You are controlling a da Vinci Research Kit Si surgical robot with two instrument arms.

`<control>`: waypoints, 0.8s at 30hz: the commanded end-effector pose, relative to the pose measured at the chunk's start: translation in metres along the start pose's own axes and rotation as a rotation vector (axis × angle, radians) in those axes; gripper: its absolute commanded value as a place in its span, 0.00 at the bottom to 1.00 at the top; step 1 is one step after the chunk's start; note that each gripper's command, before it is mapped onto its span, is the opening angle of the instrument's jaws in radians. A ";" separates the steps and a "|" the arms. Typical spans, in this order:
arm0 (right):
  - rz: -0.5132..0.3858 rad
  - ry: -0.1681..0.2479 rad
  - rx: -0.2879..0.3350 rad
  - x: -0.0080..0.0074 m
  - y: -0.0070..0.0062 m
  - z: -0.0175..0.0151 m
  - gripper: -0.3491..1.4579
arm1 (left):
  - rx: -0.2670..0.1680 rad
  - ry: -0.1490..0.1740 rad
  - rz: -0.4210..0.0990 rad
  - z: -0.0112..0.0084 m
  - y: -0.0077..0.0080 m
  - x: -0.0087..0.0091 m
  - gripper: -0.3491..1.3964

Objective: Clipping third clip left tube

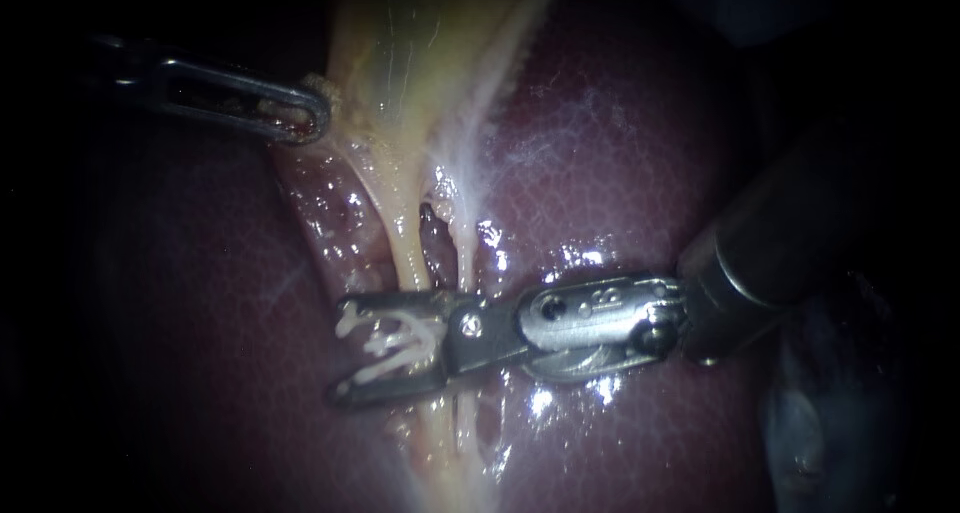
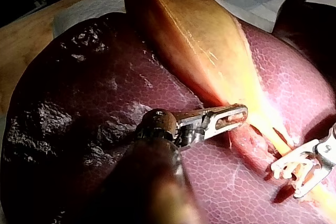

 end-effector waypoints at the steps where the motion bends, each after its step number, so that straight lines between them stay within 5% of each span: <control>1: 0.000 0.000 0.001 0.0000 0.0000 0.0000 0.45 | 0.001 0.000 0.000 0.0000 0.0000 0.0000 0.00; 13: 0.023 0.006 0.003 0.0019 -0.0009 -0.0039 0.46 | 0.002 0.001 0.000 -0.0003 0.0000 0.0001 0.00; 24: 0.065 0.039 -0.005 0.0024 0.0008 -0.0096 0.45 | 0.002 0.001 0.001 -0.0003 0.0001 0.0001 0.00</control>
